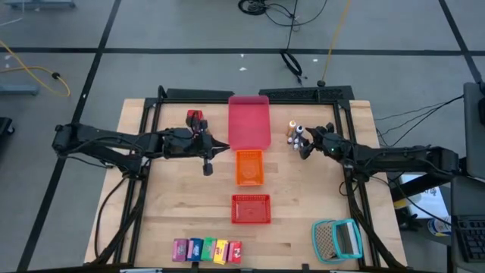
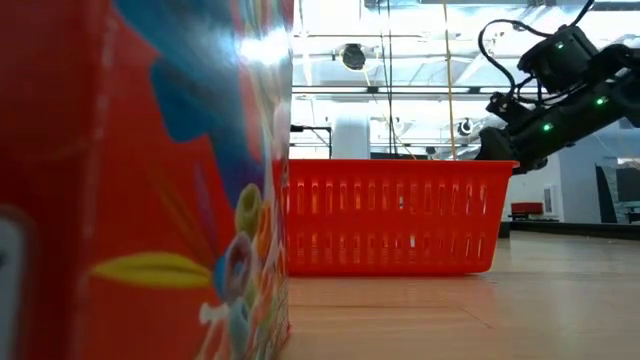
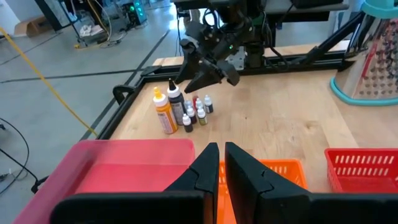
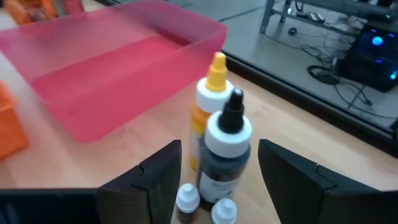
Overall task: Pick & Place Kitchen Items
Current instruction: Put the large black food coloring bottle into the orange basket
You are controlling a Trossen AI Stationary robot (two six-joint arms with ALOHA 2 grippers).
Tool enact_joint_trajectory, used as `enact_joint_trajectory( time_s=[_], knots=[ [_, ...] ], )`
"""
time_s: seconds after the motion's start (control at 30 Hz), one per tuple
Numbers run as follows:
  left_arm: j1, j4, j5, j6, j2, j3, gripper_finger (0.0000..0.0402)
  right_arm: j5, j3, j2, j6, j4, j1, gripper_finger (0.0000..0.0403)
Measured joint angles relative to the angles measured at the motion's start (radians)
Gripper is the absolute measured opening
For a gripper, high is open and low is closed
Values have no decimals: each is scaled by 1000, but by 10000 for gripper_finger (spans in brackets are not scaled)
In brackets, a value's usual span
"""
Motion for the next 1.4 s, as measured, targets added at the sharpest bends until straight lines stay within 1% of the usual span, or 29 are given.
enact_joint_trajectory(
  time_s=[0.23, 0.37, 0.63, 0.73, 0.8, 0.9, 0.93, 1.13, 1.33, 1.4],
  knots=[
    [0, 1, 0, -2, -1, 0, 31, -8, 0, 105, -18, 99, -36, 206],
    [0, 1, 0, -8, -1, 0, 31, -81, 0, 158, -14, 153, -54, 206],
    [0, 0, 0, -18, -2, 0, 31, -76, 1, 260, -30, 258, -88, 205],
    [0, 0, 0, -19, -2, 0, 31, -81, 2, 284, -25, 264, -103, 191],
    [0, 0, 0, -19, -2, 0, 31, -87, 0, 296, -25, 254, -106, 169],
    [0, -1, 0, -19, -2, 0, 31, -127, 0, 299, -25, 260, -112, 131],
    [0, -2, 0, -19, -2, 0, 31, -136, 0, 299, -24, 261, -111, 127],
    [0, -2, 0, -25, -2, 0, 31, -133, 0, 285, -31, 255, -111, 127],
    [0, -2, 0, -32, -2, 0, 31, -134, 0, 203, -36, 230, -110, 127],
    [0, -2, 0, -36, -2, 0, 31, -155, 0, 166, -35, 220, -108, 127]
  ],
)
